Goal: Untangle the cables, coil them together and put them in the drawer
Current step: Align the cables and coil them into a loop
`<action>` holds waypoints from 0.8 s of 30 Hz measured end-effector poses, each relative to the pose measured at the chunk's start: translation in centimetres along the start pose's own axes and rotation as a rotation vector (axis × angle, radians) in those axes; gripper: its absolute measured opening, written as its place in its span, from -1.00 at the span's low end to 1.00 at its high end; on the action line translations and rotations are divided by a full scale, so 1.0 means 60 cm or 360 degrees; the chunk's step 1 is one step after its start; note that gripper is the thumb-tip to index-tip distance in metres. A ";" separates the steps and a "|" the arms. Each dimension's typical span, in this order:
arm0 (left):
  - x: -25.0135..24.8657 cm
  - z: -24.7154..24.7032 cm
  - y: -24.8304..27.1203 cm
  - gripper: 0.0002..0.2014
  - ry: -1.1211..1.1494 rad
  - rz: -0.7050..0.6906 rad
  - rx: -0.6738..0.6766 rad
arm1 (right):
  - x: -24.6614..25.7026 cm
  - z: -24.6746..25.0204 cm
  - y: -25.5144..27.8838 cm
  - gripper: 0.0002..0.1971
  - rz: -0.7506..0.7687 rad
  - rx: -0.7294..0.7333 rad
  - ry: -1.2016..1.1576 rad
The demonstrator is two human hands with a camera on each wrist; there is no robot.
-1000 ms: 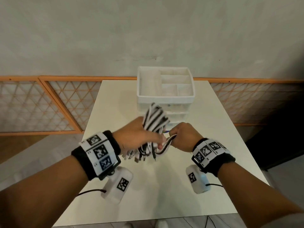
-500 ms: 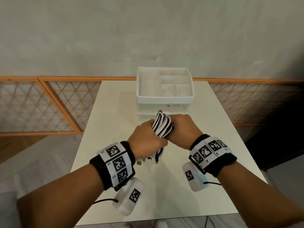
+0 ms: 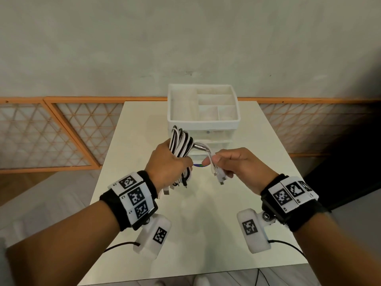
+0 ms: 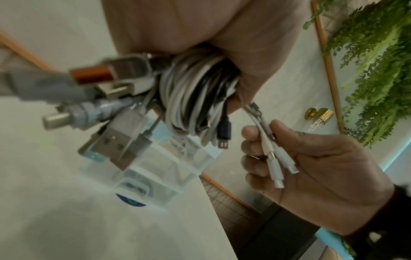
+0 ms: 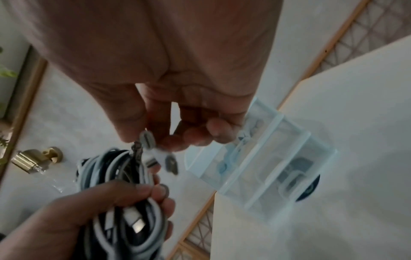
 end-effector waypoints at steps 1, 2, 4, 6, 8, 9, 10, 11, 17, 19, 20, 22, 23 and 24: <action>0.002 -0.004 0.002 -0.80 0.0009 0.0005 0.0001 | -0.003 -0.003 0.000 -0.78 -0.0031 -0.0013 -0.0084; 0.003 -0.007 0.003 -0.85 0.0021 -0.0002 -0.0007 | -0.007 -0.009 0.000 -0.80 -0.0069 -0.0029 -0.0194; 0.001 -0.011 0.006 -0.86 0.0039 -0.0024 -0.0025 | -0.010 -0.021 0.002 -0.81 -0.0127 -0.0075 -0.0407; -0.010 -0.015 0.010 -0.89 0.0072 -0.0068 -0.0004 | -0.006 -0.031 0.000 -0.82 -0.0125 -0.0113 -0.0574; -0.024 -0.016 0.011 -0.87 0.0098 -0.0126 0.0013 | 0.000 -0.031 -0.007 -0.84 -0.0099 -0.0182 -0.0684; -0.031 -0.016 0.012 -0.88 0.0110 -0.0151 0.0031 | 0.003 -0.027 -0.012 -0.84 -0.0080 -0.0217 -0.0724; -0.038 -0.016 0.014 -0.91 0.0121 -0.0185 0.0056 | 0.006 -0.023 -0.016 -0.81 -0.0054 -0.0244 -0.0756; -0.047 -0.017 0.017 -0.91 0.0133 -0.0216 0.0097 | 0.011 -0.019 -0.019 -0.76 -0.0028 -0.0262 -0.0778; -0.081 -0.016 0.034 -0.95 0.0317 -0.0272 0.0240 | 0.034 -0.013 -0.020 -0.67 0.0078 -0.0260 -0.0871; -0.078 -0.017 0.034 -0.94 0.0363 -0.0213 0.0270 | 0.037 -0.012 -0.020 -0.65 0.0086 -0.0252 -0.0882; -0.075 -0.017 0.034 -0.89 0.0401 -0.0173 0.0289 | 0.038 -0.013 -0.021 -0.67 0.0083 -0.0243 -0.0880; -0.072 -0.020 0.036 -0.82 0.0494 -0.0115 0.0333 | 0.040 -0.015 -0.021 -0.76 0.0080 -0.0219 -0.0859; -0.072 -0.021 0.037 -0.83 0.0532 -0.0106 0.0345 | 0.041 -0.015 -0.021 -0.81 0.0089 -0.0215 -0.0840; -0.073 -0.021 0.038 -0.85 0.0560 -0.0107 0.0353 | 0.042 -0.015 -0.021 -0.85 0.0112 -0.0223 -0.0812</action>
Point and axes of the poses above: each hand's wrist, its own y-axis away from the middle knuckle, its own z-axis out of the back of the hand, x = y × z, the point moved 9 cm from there along -y, towards the middle knuckle, and after that the axes turned 10 degrees about -x, right-handed, at the moved point
